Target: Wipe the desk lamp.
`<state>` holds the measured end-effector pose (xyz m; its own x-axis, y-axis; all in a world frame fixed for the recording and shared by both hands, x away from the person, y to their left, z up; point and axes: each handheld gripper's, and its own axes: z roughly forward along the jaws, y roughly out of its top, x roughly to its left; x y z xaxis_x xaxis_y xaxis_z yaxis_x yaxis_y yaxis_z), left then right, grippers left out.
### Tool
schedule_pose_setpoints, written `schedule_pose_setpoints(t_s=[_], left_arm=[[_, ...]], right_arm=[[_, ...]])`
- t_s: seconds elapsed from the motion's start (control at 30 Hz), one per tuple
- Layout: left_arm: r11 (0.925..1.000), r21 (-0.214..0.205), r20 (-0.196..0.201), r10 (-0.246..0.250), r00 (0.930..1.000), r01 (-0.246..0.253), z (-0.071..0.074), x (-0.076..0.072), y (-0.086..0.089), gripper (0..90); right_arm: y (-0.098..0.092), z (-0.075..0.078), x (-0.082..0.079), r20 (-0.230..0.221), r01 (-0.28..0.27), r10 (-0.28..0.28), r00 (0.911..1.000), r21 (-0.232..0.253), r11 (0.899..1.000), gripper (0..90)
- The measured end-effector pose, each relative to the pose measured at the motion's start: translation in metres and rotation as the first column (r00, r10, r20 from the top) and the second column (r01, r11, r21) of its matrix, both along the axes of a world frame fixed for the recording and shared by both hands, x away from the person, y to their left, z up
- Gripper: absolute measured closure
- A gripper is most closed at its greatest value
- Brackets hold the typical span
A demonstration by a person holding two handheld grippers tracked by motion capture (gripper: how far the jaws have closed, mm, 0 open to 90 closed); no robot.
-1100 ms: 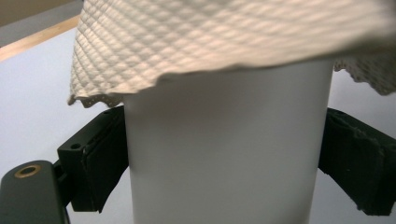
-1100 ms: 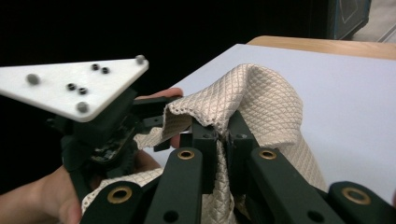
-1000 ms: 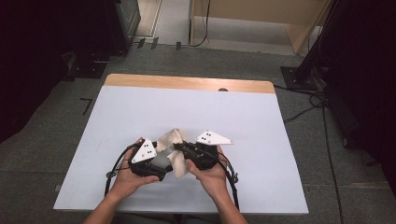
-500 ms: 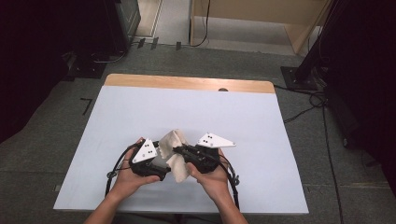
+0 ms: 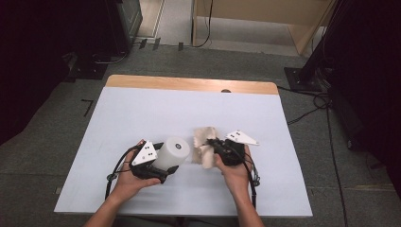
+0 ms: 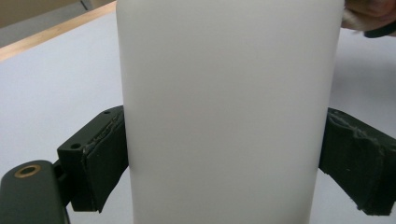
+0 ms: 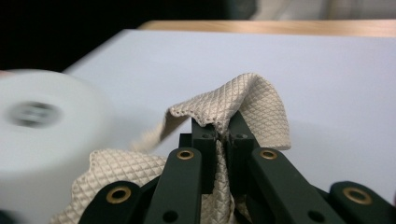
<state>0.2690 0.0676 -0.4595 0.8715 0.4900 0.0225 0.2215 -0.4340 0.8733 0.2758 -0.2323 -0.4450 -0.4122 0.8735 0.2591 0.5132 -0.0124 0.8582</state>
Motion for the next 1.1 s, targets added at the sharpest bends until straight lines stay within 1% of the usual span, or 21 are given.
schedule_pose_setpoints(t_s=[0.03, 0.07, 0.1, 0.13, 0.2, 0.23, 0.27, 0.3, 0.37, 0.4, 0.5, 0.57, 0.63, 0.67, 0.77, 0.83, 0.87, 1.0, 1.03, 1.07, 1.1], left_arm=[[1.0, 0.001, 0.001, 0.0, 1.0, 0.0, 0.0, 0.0, 0.0, 8.6], [1.0, -0.001, 0.001, 0.0, 1.0, 0.0, 0.0, 0.0, 0.0, 8.6], [1.0, -0.003, -0.001, 0.001, 1.0, -0.001, 0.0, 0.0, 0.001, 8.6], [1.0, -0.003, -0.002, 0.002, 1.0, -0.002, 0.0, 0.0, 0.001, 8.6], [1.0, -0.009, -0.005, 0.002, 1.0, -0.002, -0.001, 0.0, 0.002, 8.6], [0.9999, -0.01, -0.008, 0.004, 1.0, -0.004, -0.001, 0.0, 0.003, 8.6], [0.9999, -0.011, -0.009, 0.004, 1.0, -0.004, -0.001, 0.001, 0.003, 8.6], [0.9999, -0.015, -0.009, 0.003, 1.0, -0.003, -0.001, 0.0, 0.003, 8.6], [0.9999, -0.016, -0.007, 0.002, 1.0, -0.003, -0.001, 0.001, 0.003, 8.6], [0.9999, -0.016, -0.008, 0.002, 1.0, -0.002, -0.001, 0.001, 0.003, 8.6], [0.9999, -0.017, -0.008, 0.001, 1.0, -0.002, -0.001, 0.001, 0.004, 8.6], [0.9999, -0.017, -0.008, 0.001, 1.0, -0.002, -0.001, 0.001, 0.004, 8.6], [0.9999, -0.016, -0.007, 0.001, 1.0, -0.001, -0.001, 0.0, 0.004, 8.6], [0.9999, -0.015, -0.007, 0.001, 1.0, -0.002, -0.001, 0.0, 0.004, 8.6], [0.9999, -0.015, -0.008, 0.001, 1.0, -0.001, -0.001, 0.0, 0.004, 8.6], [0.9999, -0.015, -0.008, 0.002, 1.0, -0.002, -0.001, 0.0, 0.004, 8.6], [0.9999, -0.015, -0.008, 0.003, 1.0, -0.003, -0.001, 0.0, 0.004, 8.6], [0.9998, -0.019, -0.011, 0.002, 0.9999, -0.002, -0.002, 0.0, 0.005, 8.6], [0.9998, -0.022, -0.013, 0.004, 0.9999, -0.004, -0.002, 0.0, 0.005, 8.6], [0.9997, -0.023, -0.014, 0.004, 0.9999, -0.004, -0.002, 0.0, 0.005, 8.6], [0.9997, -0.022, -0.014, 0.003, 0.9999, -0.004, -0.002, 0.0, 0.006, 8.6]], right_arm=[[-0.007, -0.004, 0.002, -0.011, 0.017, -0.017, 0.9998, -0.009, 1.0, 85.7], [-0.016, -0.01, 0.005, -0.027, 0.053, -0.054, 0.9982, -0.035, 0.998, 85.6], [-0.021, -0.013, 0.006, -0.027, 0.079, -0.081, 0.9963, -0.066, 0.995, 85.4], [-0.028, -0.02, 0.009, -0.034, 0.123, -0.128, 0.9913, -0.115, 0.986, 84.3], [-0.034, -0.027, 0.012, -0.05, 0.14, -0.15, 0.9875, -0.157, 0.978, 80.3], [-0.037, -0.032, 0.015, -0.071, 0.142, -0.159, 0.9848, -0.197, 0.97, 75.3], [-0.038, -0.034, 0.016, -0.084, 0.138, -0.16, 0.9835, -0.219, 0.966, 68.1], [-0.039, -0.035, 0.017, -0.088, 0.138, -0.162, 0.9829, -0.229, 0.964, 63.2], [-0.041, -0.032, 0.016, -0.071, 0.163, -0.184, 0.9804, -0.227, 0.96, 51.8], [-0.042, -0.029, 0.015, -0.053, 0.164, -0.179, 0.9825, -0.21, 0.964, 47.6], [-0.039, -0.025, 0.013, -0.045, 0.125, -0.134, 0.99, -0.161, 0.979, 34.8], [-0.033, -0.025, 0.013, -0.058, 0.1, -0.11, 0.9922, -0.164, 0.981, 25.9], [-0.026, -0.028, 0.013, -0.063, 0.078, -0.091, 0.9938, -0.182, 0.98, 19.0], [-0.023, -0.029, 0.013, -0.065, 0.066, -0.08, 0.9946, -0.199, 0.978, 15.9], [-0.014, -0.035, 0.012, -0.086, 0.001, -0.022, 0.9961, -0.237, 0.972, 12.4], [-0.009, -0.04, 0.011, -0.113, -0.036, 0.006, 0.9936, -0.263, 0.964, 7.8], [-0.006, -0.044, 0.011, -0.131, -0.044, 0.006, 0.9913, -0.282, 0.958, 5.3], [-0.002, -0.053, 0.012, -0.167, -0.066, 0.009, 0.9859, -0.341, 0.938, 0.0], [0.0, -0.055, 0.011, -0.17, -0.071, 0.011, 0.9854, -0.349, 0.935, 0.0], [0.002, -0.057, 0.01, -0.166, -0.076, 0.014, 0.9861, -0.371, 0.926, 0.0], [0.002, -0.057, 0.009, -0.159, -0.071, 0.012, 0.9872, -0.374, 0.925, 0.4]])
